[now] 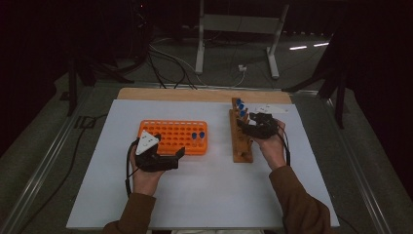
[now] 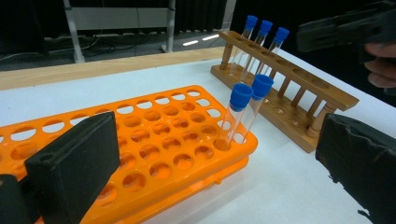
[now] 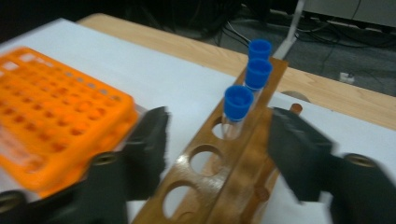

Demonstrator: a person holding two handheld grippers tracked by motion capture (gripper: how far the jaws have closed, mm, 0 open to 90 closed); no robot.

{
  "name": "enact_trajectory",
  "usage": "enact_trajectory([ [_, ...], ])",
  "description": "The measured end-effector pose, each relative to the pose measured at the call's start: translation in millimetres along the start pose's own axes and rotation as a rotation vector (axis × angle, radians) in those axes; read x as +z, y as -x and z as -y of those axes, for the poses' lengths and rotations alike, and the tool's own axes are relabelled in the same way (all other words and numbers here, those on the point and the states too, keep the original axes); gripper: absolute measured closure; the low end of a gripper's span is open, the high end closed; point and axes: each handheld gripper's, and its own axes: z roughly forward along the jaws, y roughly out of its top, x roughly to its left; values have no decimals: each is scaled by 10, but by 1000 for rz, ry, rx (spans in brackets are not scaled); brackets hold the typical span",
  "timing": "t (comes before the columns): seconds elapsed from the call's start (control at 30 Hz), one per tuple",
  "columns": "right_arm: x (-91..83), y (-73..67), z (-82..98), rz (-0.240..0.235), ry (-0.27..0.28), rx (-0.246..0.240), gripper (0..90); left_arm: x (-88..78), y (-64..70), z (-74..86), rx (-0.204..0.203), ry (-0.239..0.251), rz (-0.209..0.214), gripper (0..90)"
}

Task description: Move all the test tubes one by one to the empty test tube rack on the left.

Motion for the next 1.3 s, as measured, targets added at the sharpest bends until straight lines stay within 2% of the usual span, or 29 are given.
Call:
enact_trajectory([
  [0.1, 100, 25, -12, 13, -18, -8, 537, -3, -5, -2, -1, 2, 0, 8],
  [0.2, 188, 46, -27, 28, -21, 4, 582, -10, -11, -4, -4, 5, 1, 8],
  [0.33, 295, 100, -22, 29, -27, 53, 650, -18, -17, -6, -6, 8, 0, 8],
  [0.4, 338, 103, -18, 31, -37, 55, 687, -20, -20, -7, -7, 11, -1, 8],
  [0.5, 377, 79, -18, 43, -45, 30, 721, -27, -26, -9, -10, 13, -2, 8],
  [0.67, 418, 39, -18, 51, -52, 9, 759, -31, -19, -10, -9, 14, -1, 8],
  [0.83, 409, -9, -21, 81, -57, -12, 768, -26, -12, -8, -8, 11, -1, 8],
  [1.03, 361, 10, -42, 74, -40, 6, 769, -25, -18, -6, -9, 8, -4, 8],
  [1.3, 246, 8, -141, 73, -3, 2, 769, -21, -23, -1, -5, 6, -11, 8],
])
